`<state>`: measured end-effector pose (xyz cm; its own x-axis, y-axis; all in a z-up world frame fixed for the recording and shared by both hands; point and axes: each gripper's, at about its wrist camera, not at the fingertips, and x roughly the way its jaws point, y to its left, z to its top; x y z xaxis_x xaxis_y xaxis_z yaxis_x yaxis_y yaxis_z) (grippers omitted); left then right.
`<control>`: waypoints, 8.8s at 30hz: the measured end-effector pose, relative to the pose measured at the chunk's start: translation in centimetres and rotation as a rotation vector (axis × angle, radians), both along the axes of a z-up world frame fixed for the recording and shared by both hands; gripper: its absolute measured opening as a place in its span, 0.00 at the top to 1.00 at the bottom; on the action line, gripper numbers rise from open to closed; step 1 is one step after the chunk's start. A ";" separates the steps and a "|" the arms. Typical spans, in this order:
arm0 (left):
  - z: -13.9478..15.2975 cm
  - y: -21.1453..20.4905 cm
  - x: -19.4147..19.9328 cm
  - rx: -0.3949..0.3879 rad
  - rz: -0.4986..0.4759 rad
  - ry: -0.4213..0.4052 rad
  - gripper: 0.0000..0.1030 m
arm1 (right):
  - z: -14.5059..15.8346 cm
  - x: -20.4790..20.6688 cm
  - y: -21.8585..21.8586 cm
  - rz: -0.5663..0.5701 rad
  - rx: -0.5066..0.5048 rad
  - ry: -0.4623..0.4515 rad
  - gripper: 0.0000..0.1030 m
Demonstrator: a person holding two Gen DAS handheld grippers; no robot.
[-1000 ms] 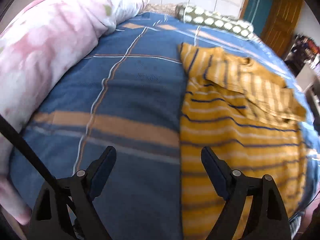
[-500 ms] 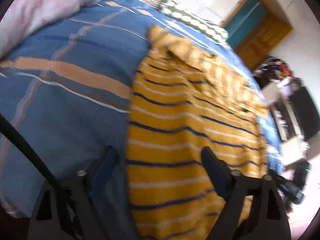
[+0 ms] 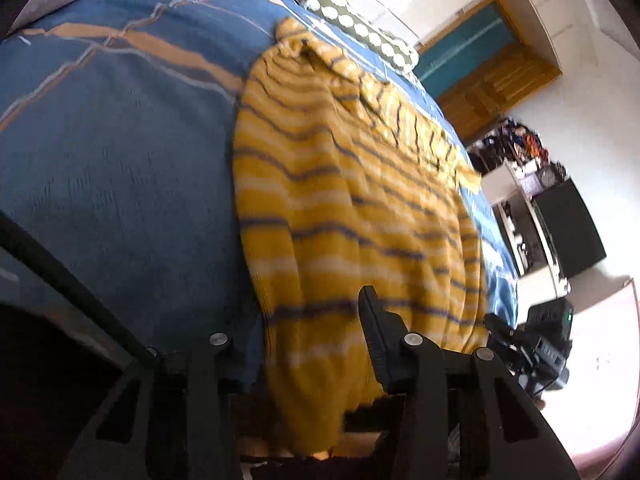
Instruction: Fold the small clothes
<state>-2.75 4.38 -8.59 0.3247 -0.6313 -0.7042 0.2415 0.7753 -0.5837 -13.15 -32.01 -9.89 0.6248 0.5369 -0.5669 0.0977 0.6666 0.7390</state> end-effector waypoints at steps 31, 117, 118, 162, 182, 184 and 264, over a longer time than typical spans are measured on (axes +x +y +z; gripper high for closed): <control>2.9 1.2 -0.6 0.037 0.068 0.078 0.92 | 3.3 -0.5 2.8 0.064 -0.093 0.071 0.93; 1.2 -1.3 14.4 0.602 0.186 -0.231 0.28 | 6.3 15.3 -11.1 -0.267 -0.493 0.178 0.68; 0.9 -1.0 14.4 0.590 0.206 -0.233 0.23 | 6.9 15.0 -10.8 -0.278 -0.516 0.165 0.68; 0.3 0.1 14.4 0.490 0.217 -0.270 0.08 | 5.5 44.2 25.5 0.314 -0.834 0.111 0.75; 6.5 -0.8 12.2 0.432 0.281 -0.446 0.10 | 5.8 20.9 -3.4 -0.162 -0.465 0.140 0.86; 7.3 -2.1 13.2 0.419 0.232 -0.431 0.10 | 6.3 18.6 -4.8 -0.178 -0.434 0.113 0.86; 5.0 -1.6 16.3 0.458 0.304 -0.345 0.13 | 9.4 17.7 -6.6 -0.310 -0.408 0.162 0.38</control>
